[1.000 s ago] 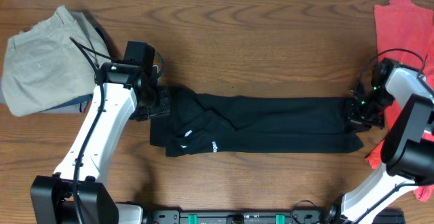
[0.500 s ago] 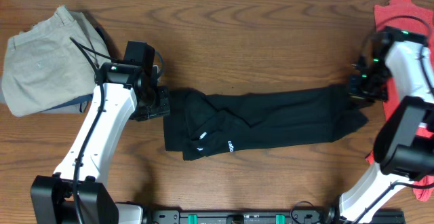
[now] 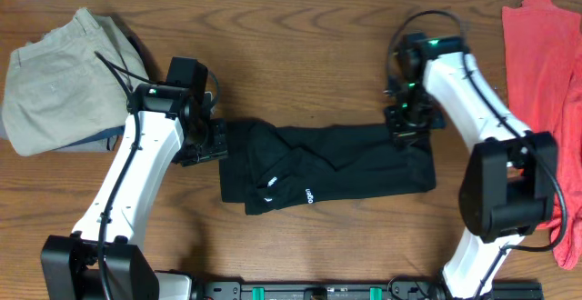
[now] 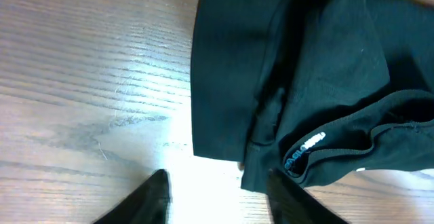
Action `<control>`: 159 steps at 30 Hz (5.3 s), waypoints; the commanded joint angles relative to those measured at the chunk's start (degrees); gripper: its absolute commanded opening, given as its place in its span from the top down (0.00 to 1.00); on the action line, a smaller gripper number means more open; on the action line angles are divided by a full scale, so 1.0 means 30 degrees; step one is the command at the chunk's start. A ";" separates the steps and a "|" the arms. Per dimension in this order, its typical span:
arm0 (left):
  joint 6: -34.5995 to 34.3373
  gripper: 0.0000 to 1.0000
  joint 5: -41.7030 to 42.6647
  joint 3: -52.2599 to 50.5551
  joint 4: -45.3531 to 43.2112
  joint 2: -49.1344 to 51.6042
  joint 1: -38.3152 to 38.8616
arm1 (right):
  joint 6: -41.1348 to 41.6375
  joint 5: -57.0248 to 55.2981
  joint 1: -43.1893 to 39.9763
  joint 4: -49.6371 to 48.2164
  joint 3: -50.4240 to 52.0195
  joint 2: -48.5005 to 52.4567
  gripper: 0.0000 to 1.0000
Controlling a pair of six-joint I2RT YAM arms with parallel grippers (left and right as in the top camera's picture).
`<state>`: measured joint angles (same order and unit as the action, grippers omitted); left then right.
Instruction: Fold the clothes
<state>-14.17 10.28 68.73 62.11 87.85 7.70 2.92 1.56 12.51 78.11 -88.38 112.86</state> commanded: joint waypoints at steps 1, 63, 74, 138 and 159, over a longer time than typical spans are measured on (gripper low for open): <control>-0.0175 0.50 -0.0168 -0.0051 0.0153 -0.0138 -0.0066 | 0.1843 0.0146 0.1086 -0.0248 0.0146 -0.0488 0.99; 0.2506 0.32 0.3963 -0.3075 -0.4969 0.6222 0.0415 | 0.4452 -0.2885 0.1960 0.0823 0.0160 -0.0401 0.57; 0.2492 0.94 0.3162 -0.2943 -0.4911 0.5960 -0.0036 | 0.4452 -0.2900 0.1938 0.0823 0.0160 -0.0401 0.60; 0.5136 0.74 0.2681 -0.2463 -0.5829 0.7431 -0.1698 | 0.4087 -0.3876 -0.1545 0.1188 0.0160 -0.0408 0.63; 0.0969 0.94 -0.1865 0.3636 0.2135 0.3417 -0.2965 | 0.3096 -0.4459 -0.3038 0.1020 0.0160 -0.0408 0.62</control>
<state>-8.38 6.63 75.42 65.36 100.40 -2.66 14.02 -10.76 4.40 81.34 -88.23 112.86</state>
